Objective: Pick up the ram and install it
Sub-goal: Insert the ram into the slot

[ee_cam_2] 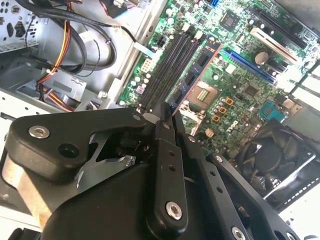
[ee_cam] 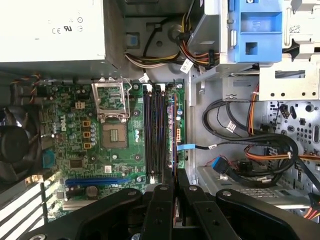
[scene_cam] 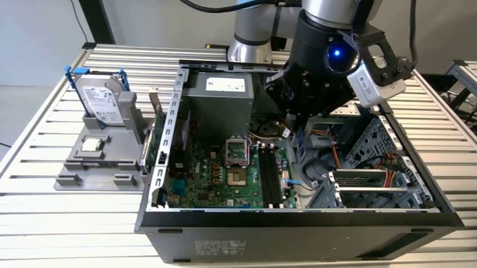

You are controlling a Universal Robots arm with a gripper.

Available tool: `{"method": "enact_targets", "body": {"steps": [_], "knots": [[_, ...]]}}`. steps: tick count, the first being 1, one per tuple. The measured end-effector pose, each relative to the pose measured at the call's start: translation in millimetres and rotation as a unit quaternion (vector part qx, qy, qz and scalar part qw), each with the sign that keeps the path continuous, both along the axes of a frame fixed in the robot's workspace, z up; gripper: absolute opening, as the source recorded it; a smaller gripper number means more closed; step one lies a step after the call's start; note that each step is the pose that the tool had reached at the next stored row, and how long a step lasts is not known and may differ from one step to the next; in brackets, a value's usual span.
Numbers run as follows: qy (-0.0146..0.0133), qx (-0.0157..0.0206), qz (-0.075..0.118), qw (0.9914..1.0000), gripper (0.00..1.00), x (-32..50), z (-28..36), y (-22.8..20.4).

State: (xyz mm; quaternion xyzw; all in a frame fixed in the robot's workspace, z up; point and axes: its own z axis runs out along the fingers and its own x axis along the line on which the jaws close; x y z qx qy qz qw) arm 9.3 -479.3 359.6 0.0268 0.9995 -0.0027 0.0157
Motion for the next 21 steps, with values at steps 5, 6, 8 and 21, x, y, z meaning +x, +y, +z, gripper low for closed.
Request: {"method": "enact_targets", "body": {"steps": [5, 6, 8, 21], "knots": [[0.0000, -0.0001, -0.003, 1.00000, 0.00, 0.0, -9.1, 0.0], [-0.0002, -0.0004, -0.004, 0.99999, 0.00, 0.0, -10.7, 0.0], [-0.0008, -0.0006, -0.006, 0.99998, 0.00, 0.1, -13.2, 0.0], [-0.0013, -0.0007, -0.029, 0.99957, 0.00, 0.0, -31.9, 0.0]]}}
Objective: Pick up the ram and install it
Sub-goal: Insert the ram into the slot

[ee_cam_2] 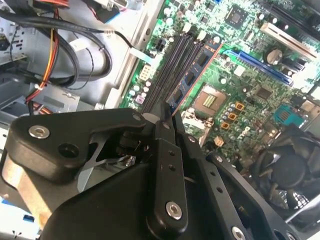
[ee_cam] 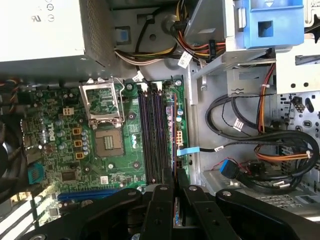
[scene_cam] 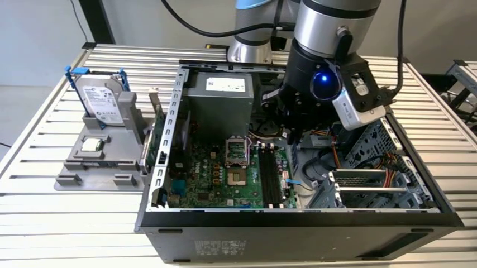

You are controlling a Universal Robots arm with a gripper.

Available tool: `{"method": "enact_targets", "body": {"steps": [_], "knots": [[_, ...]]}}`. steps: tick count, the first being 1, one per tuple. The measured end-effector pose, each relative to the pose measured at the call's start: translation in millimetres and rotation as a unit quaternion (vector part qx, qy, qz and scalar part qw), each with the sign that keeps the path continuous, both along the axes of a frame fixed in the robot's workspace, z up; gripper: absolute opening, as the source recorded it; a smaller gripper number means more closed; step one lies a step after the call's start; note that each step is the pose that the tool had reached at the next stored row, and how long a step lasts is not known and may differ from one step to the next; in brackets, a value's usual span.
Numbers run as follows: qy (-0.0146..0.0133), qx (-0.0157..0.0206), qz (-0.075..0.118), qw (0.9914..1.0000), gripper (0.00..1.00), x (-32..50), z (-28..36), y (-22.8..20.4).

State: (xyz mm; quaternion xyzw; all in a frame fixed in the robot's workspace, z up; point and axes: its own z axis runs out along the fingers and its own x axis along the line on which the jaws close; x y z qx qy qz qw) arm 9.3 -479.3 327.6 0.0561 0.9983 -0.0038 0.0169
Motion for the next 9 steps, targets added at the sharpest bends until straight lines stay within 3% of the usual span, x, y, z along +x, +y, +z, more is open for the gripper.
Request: {"method": "enact_targets", "body": {"steps": [2, 9], "knots": [[0.0000, 0.0001, 0.000, 1.00000, 0.00, 0.0, -1.0, 0.0], [0.0000, -0.0001, -0.013, 0.99991, 0.00, 0.1, -13.6, 0.2]]}}
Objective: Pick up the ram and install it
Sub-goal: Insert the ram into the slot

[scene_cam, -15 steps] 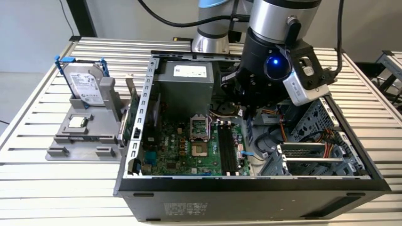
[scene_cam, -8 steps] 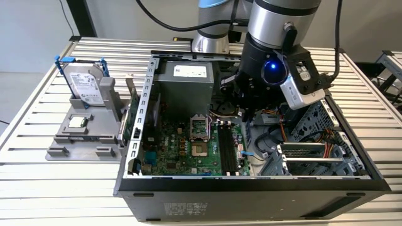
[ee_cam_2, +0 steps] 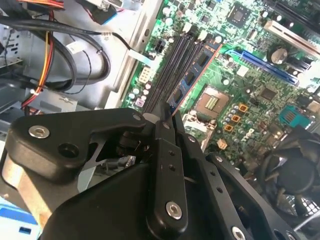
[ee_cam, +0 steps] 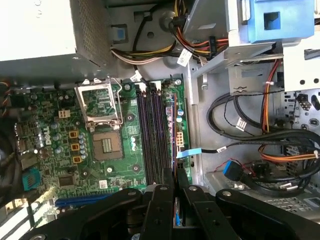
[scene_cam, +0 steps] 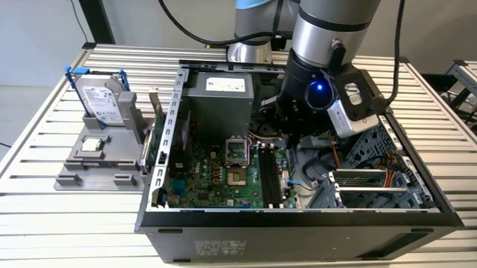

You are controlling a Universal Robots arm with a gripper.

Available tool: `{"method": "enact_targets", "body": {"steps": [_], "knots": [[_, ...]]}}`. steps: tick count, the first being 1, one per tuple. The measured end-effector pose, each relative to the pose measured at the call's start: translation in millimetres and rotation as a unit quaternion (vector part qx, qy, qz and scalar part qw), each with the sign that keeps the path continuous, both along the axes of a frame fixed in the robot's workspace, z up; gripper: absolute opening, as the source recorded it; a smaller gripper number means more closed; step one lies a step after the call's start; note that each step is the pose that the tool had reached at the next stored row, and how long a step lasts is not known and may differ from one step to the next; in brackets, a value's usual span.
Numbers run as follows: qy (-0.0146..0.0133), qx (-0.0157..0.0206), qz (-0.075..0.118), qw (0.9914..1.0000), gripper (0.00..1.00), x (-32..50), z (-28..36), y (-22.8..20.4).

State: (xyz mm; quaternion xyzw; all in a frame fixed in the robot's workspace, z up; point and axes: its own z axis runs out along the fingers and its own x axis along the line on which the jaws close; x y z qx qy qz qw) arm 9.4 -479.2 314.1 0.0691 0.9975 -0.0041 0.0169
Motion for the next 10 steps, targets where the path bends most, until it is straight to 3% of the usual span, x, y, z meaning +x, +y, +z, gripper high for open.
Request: {"method": "enact_targets", "body": {"steps": [4, 10], "knots": [[0.0000, -0.0001, 0.002, 1.00000, 0.00, 1.5, -7.3, 0.1], [0.0000, -0.0015, 0.024, 0.99970, 0.00, 3.9, -18.3, 1.1]]}}
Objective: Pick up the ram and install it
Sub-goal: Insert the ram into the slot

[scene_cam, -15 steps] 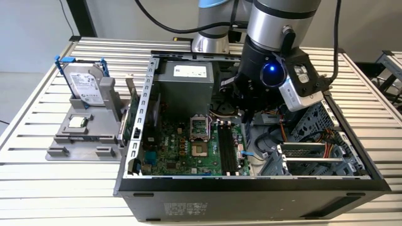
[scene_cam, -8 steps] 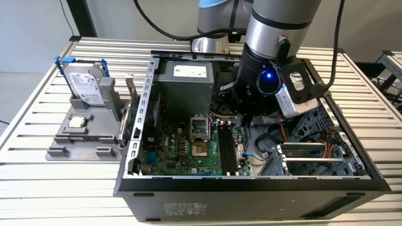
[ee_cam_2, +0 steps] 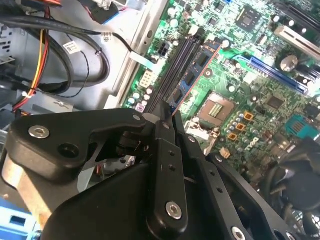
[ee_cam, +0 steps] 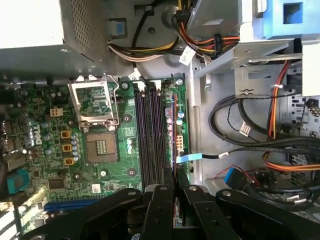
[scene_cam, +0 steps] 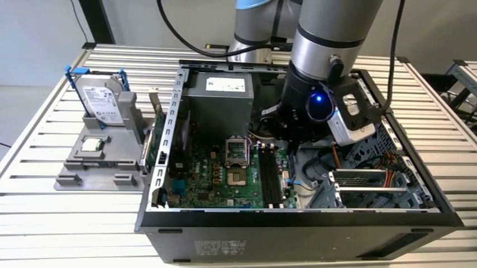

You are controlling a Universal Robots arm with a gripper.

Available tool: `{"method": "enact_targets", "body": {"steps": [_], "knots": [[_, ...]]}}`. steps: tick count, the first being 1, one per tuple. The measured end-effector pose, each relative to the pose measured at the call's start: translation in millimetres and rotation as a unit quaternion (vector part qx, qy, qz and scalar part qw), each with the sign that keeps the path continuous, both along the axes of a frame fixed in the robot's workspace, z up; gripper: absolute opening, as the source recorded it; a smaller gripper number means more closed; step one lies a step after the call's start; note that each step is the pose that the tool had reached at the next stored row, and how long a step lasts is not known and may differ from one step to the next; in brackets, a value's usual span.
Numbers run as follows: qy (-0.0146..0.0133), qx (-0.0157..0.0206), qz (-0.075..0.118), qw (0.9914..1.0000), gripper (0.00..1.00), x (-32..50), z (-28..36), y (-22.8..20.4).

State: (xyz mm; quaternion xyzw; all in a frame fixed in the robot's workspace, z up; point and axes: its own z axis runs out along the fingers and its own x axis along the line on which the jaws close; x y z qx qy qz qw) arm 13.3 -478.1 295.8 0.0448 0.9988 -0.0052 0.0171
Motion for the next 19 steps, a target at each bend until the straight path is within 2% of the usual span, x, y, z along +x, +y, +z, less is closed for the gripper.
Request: {"method": "enact_targets", "body": {"steps": [4, 10, 12, 17, 19], "knots": [[0.0000, -0.0005, 0.012, 0.99993, 0.00, 0.8, -7.2, 0.0], [0.0000, -0.0005, 0.013, 0.99992, 0.00, 0.9, -18.0, 0.1], [-0.0002, -0.0005, 0.013, 0.99991, 0.00, 0.9, -21.6, 2.6], [-0.0004, -0.0004, 0.013, 0.99991, 0.00, 0.9, -30.8, 15.0], [-0.0005, -0.0004, 0.014, 0.99991, 0.00, 1.0, -34.6, 16.1]]}}
